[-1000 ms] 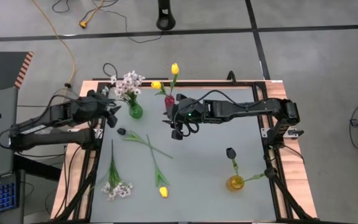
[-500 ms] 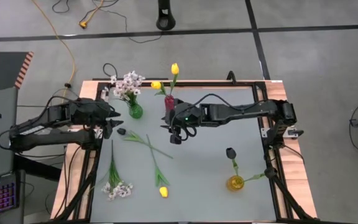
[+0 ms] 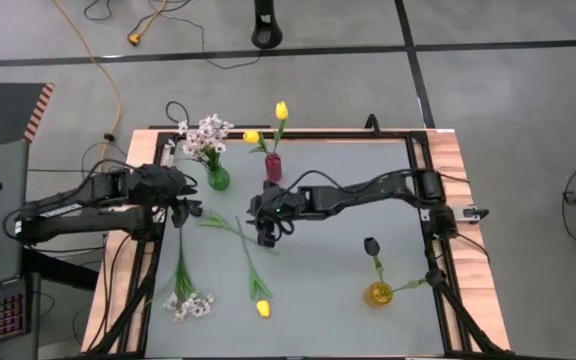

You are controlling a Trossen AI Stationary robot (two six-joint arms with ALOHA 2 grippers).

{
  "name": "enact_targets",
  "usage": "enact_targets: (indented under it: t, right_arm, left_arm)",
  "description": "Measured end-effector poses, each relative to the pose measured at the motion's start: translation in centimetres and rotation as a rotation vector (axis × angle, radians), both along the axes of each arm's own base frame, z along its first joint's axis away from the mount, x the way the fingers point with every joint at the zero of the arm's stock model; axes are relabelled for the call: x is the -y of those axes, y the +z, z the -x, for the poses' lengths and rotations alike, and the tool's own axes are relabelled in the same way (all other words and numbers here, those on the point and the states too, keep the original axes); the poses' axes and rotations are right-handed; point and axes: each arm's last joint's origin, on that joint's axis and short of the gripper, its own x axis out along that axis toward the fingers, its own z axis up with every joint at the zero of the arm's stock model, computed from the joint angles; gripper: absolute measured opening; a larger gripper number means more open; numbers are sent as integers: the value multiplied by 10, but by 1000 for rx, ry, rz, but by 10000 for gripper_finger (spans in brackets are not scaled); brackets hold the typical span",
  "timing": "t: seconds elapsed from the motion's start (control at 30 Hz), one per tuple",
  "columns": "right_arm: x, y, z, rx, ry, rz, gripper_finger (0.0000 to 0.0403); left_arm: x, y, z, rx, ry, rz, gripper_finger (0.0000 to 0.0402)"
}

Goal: Sort flowers into vase by color
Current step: Put the black tulip into the yellow vase

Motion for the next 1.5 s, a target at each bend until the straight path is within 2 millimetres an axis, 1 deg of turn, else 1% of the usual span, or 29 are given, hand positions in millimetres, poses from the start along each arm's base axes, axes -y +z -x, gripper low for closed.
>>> enact_targets:
  t: [0.17, 0.3, 0.43, 0.63, 0.77, 0.9, 1.0, 1.23, 1.33, 1.5]
  right_arm:
    - [-3, -23, -14, 50, 14, -10, 166]
    - [-7, -45, -25, 50, 22, -11, 166]
    - [-9, -60, -39, 35, 27, -12, 166]
    - [-10, -76, -60, 0, 26, -11, 166]
    - [-7, -86, -70, -64, 0, -38, 166]
    - [-4, -98, -75, -134, -18, -46, 166]
    - [-5, -104, -78, -151, -17, -45, 166]
    - [-2, -105, -77, -167, -24, -46, 160]
    - [-2, -105, -76, -174, -25, -46, 142]
    - [-1, -106, -75, -192, -27, -45, 87]
  left_arm:
    - [0, -5, -1, -12, 2, 2, 184]
    - [0, -5, -1, -15, 6, -1, 184]
    - [0, -5, -1, -12, 6, -2, 184]
    - [-1, -5, -1, -8, 10, 0, 184]
    - [-1, -5, -1, -6, 15, 4, 184]
    - [-1, -5, -1, -6, 15, 4, 184]
    - [-1, -5, -1, -6, 16, 4, 184]
    - [-1, -5, -2, 0, 15, 3, 184]
    - [-1, -5, -2, 0, 16, 3, 184]
    - [-1, -4, -2, 2, 18, 5, 184]
